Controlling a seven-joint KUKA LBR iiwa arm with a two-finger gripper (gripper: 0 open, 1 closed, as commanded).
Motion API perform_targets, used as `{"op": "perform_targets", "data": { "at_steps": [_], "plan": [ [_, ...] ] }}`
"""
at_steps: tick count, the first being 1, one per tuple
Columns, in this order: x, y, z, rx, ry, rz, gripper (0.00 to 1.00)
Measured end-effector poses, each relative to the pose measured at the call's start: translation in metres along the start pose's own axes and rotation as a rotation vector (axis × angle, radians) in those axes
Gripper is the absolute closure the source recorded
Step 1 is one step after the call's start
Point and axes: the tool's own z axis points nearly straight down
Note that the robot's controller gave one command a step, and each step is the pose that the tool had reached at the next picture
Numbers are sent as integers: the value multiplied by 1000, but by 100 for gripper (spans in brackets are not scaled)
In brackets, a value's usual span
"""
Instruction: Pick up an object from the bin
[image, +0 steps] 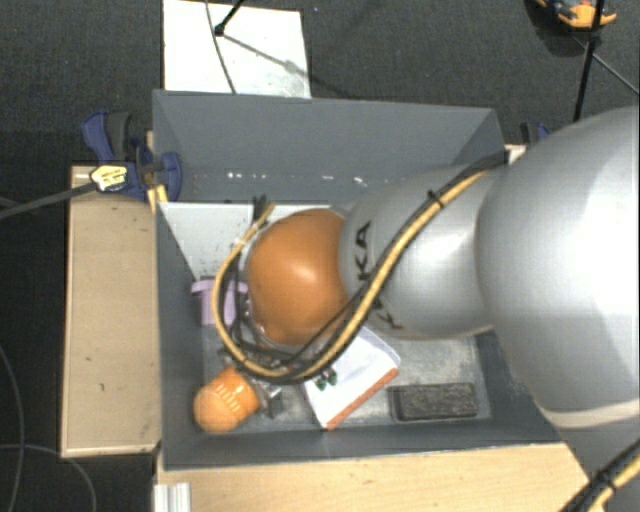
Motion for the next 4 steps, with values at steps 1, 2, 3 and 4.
{"op": "perform_targets", "data": {
  "at_steps": [1,2,3,4],
  "plan": [
    [-1,0,5,1,0,-10,100],
    [-4,0,-10,-1,1,-6,100],
    [-4,0,-21,1,-3,-12,100],
    [-2,-2,-21,-2,2,-21,100]
  ]
}}
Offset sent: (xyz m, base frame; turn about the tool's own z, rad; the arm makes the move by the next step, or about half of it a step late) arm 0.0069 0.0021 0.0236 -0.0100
